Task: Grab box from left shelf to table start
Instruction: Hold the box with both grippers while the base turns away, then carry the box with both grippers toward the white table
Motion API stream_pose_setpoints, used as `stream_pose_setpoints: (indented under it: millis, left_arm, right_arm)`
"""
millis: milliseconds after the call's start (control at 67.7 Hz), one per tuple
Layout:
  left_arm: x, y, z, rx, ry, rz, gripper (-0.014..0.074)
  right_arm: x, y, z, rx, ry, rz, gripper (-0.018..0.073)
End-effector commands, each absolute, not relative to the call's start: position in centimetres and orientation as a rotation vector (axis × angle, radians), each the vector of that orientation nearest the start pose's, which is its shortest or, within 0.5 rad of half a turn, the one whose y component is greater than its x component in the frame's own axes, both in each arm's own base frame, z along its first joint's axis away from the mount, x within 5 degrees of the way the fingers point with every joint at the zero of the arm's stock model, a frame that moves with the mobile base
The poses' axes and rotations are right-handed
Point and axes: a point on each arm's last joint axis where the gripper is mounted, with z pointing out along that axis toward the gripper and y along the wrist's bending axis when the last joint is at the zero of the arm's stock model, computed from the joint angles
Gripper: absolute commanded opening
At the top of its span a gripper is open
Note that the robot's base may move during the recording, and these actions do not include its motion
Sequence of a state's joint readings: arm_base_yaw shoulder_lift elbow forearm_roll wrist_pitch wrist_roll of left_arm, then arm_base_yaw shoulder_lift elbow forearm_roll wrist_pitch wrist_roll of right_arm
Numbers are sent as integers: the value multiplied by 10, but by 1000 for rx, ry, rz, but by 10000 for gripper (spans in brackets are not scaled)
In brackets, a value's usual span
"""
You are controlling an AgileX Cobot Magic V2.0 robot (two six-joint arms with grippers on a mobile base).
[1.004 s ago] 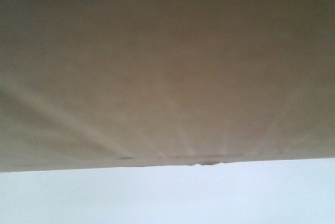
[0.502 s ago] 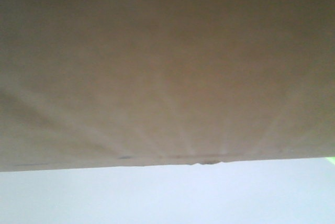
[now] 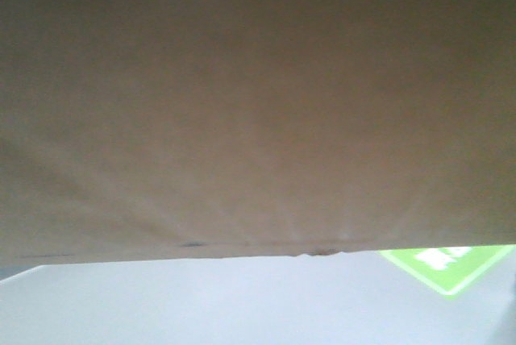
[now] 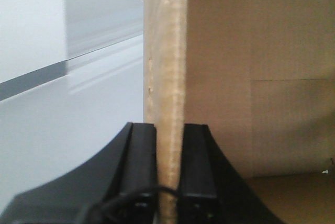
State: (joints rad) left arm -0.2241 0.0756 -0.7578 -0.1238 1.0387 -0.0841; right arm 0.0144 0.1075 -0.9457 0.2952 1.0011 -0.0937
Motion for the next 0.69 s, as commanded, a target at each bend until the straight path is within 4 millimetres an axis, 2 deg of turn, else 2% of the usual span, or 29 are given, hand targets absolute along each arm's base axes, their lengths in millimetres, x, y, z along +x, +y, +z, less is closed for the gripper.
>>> stream_pose_setpoints:
  millis: [0, 679]
  left_arm:
    - [-26, -4, 350, 153, 1881, -354, -100]
    - [-26, -4, 350, 153, 1883, -354, -100]
  right_arm:
    - [-55, 19, 411, -136, 1579, 243, 59]
    - [-55, 19, 411, -136, 1579, 243, 59]
